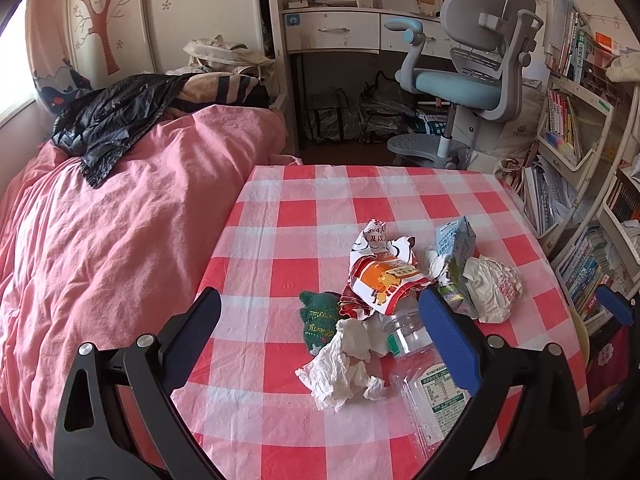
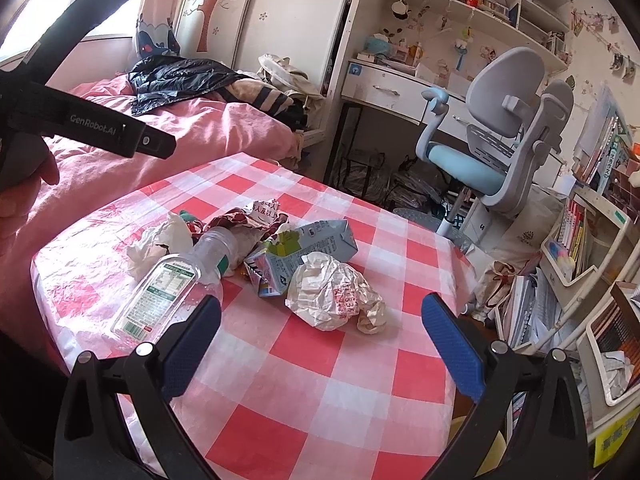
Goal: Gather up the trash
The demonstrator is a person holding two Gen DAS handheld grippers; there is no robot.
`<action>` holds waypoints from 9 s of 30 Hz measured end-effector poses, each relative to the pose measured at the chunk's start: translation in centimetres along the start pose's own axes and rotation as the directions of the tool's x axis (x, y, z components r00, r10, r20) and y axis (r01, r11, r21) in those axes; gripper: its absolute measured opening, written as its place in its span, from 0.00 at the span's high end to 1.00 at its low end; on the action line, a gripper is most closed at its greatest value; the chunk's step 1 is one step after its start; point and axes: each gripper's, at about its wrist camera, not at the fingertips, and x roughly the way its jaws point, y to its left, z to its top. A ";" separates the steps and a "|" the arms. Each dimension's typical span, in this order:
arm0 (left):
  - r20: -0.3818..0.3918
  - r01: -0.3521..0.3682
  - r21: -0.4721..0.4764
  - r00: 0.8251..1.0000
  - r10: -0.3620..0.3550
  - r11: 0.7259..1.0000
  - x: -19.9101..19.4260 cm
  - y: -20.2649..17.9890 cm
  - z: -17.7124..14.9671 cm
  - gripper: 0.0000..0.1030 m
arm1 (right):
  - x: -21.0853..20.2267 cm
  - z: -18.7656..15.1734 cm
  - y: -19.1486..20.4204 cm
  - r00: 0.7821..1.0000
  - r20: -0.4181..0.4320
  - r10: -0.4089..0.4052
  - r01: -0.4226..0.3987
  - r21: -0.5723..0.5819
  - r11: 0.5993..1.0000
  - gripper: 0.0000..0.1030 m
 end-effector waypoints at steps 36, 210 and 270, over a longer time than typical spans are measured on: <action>0.040 -0.032 0.039 0.999 0.030 0.999 0.4 -1.4 -0.5 0.07 | 0.0 -0.1 -1.1 0.999 -0.013 0.042 -0.041 0.038 0.998 0.06; -0.080 0.285 -0.201 0.949 -0.305 0.937 3.2 5.5 -1.0 0.96 | 2.3 -1.3 4.3 0.944 -0.249 0.216 -0.239 -0.062 0.969 0.47; -0.275 0.582 0.135 0.800 -0.534 0.802 6.9 -38.7 -2.4 0.45 | -4.9 -13.9 -29.8 0.926 -0.274 -0.260 0.365 0.475 0.801 0.28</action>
